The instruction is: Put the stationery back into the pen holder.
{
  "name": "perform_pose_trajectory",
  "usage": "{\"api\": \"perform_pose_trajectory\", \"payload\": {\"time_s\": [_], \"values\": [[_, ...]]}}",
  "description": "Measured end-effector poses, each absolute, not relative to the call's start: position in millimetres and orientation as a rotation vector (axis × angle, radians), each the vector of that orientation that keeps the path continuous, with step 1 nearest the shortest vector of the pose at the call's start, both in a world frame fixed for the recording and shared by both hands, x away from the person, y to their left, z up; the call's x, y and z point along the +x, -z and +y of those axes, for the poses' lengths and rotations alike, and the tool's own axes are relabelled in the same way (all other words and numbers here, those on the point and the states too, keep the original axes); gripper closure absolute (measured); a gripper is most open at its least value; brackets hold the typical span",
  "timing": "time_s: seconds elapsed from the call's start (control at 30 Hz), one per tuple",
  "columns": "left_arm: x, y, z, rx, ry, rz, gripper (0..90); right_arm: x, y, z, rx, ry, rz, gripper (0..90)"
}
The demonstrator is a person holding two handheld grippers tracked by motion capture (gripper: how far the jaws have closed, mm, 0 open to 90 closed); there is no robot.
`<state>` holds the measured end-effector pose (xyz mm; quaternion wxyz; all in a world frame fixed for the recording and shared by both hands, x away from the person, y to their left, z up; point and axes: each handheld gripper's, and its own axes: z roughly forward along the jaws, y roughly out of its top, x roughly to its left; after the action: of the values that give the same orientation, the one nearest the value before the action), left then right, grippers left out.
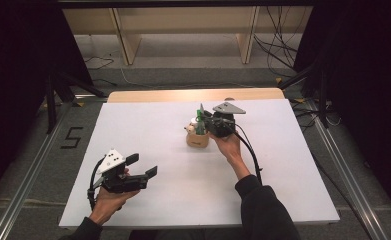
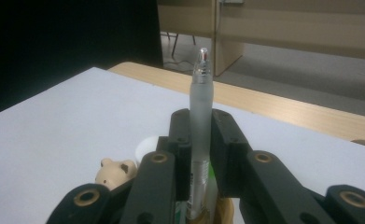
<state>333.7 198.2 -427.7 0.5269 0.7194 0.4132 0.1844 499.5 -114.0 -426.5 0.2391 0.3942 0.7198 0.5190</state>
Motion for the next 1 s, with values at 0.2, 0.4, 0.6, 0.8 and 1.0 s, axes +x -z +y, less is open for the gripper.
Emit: {"api": "perform_pose_trajectory", "payload": {"time_s": [0.2,0.4,0.6,0.8,1.0], "values": [[334,428,198,1.717,-0.44,0.99,15.5,500,427,-114,1.105,-1.437,1.983,79.6],[334,428,198,1.718,-0.44,0.99,15.5,501,427,-114,1.133,-1.439,2.011,79.9],[334,428,198,1.723,-0.441,0.987,15.5,502,432,-114,1.167,-1.438,2.031,78.9],[334,428,198,1.719,-0.441,0.989,15.5,502,430,-115,1.163,-1.458,2.038,62.9],[334,428,198,1.719,-0.441,0.989,15.5,499,421,-120,1.142,-1.492,2.022,55.3]]}}
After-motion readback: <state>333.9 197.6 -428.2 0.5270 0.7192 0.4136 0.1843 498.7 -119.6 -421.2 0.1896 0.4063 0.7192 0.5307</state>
